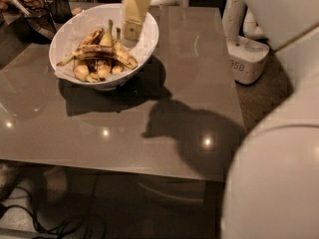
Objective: Pick banana from white bowl
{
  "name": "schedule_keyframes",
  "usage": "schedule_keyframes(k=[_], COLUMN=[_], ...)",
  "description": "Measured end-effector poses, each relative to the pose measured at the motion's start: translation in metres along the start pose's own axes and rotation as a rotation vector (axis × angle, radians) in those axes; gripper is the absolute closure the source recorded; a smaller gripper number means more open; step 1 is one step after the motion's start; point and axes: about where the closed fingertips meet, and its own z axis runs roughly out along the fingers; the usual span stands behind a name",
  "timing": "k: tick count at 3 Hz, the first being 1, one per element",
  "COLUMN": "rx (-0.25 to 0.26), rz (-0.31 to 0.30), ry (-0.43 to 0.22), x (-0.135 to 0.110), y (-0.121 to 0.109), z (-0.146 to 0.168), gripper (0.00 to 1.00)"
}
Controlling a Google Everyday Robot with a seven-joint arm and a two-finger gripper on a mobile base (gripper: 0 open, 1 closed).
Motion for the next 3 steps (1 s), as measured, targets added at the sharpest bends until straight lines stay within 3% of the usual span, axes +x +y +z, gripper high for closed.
schedule_keyframes(k=[1, 2, 3], rx=[-0.008, -0.018, -0.046], rz=[-0.006, 0.032, 0.087], ry=[-0.012, -0.017, -0.020], x=[-0.034, -0.042, -0.032], y=[-0.026, -0.044, -0.051], z=[0.025, 0.045, 0.059], gripper=[0.00, 0.00, 0.00])
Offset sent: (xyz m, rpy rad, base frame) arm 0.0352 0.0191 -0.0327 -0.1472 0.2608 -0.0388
